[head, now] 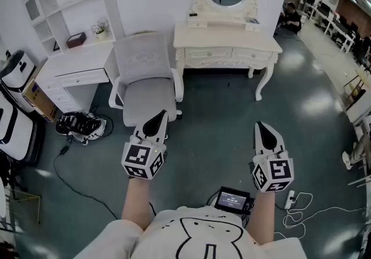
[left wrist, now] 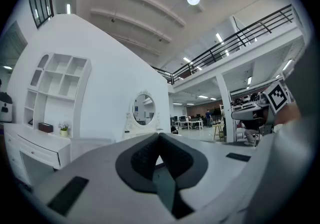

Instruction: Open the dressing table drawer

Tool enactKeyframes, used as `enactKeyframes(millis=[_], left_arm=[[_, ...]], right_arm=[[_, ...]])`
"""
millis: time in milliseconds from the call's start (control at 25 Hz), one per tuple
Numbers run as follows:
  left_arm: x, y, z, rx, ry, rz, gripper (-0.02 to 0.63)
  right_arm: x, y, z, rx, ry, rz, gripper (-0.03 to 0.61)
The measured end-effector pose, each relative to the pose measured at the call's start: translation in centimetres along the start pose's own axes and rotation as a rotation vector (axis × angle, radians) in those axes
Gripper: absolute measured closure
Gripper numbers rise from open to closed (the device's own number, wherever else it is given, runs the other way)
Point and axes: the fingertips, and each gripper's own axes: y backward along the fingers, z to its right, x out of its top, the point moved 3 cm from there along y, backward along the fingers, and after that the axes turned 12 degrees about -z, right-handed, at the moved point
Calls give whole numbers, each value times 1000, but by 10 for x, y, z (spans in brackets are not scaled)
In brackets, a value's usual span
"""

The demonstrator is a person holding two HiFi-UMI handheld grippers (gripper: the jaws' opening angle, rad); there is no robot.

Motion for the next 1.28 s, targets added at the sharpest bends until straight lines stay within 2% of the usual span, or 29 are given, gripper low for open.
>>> enactKeyframes(millis=[360,880,1280], left_arm=[[8,-23,19,8,4,-3,611],[17,-94,77,74,21,10,611],[16,-124,86,102,39,-6,611]], right_arm=[[-3,-8,26,28,-1,-6,555],[-14,-39,120,90,30,-30,556],[-25,-64,142,133,31,-48,556]])
